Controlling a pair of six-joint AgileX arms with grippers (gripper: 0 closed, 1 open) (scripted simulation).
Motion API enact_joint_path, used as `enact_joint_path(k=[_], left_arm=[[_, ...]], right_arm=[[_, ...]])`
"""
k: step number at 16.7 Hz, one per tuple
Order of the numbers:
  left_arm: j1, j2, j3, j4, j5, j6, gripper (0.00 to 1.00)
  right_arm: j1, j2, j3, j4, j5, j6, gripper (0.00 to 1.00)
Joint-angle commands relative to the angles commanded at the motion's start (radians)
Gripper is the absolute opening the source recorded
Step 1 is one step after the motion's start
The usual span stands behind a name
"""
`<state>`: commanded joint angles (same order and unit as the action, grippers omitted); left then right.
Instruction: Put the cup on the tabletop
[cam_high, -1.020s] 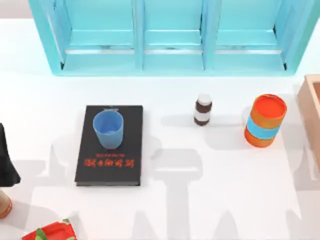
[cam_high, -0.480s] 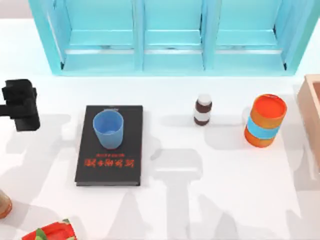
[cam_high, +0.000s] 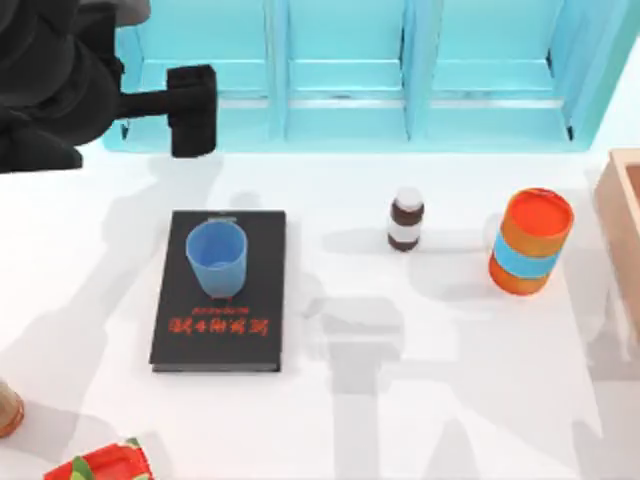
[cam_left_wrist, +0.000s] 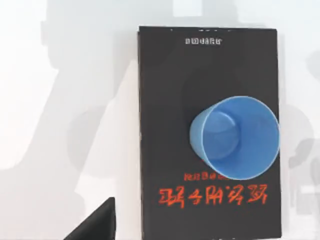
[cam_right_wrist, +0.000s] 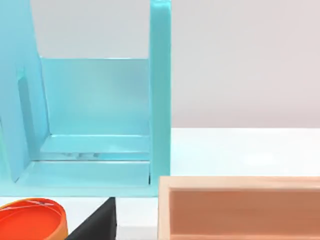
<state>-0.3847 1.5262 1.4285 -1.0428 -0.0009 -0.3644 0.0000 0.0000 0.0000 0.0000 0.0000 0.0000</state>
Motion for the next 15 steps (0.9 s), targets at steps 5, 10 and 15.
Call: enact_joint_path(k=[5,10,15], left_arm=[[-0.093,0.359,0.338,-0.245,0.001,-0.084,1.0],[-0.144,0.561,0.528,-0.384,0.0,-0.133,1.0],[-0.149,0.584,0.551,-0.398,0.0,-0.139,1.0]], right_arm=[[0.0,0.0,0.0,0.0,0.0,0.0,1.0],[0.0,0.0,0.0,0.0,0.0,0.0,1.0],[0.0,0.0,0.0,0.0,0.0,0.0,1.0]])
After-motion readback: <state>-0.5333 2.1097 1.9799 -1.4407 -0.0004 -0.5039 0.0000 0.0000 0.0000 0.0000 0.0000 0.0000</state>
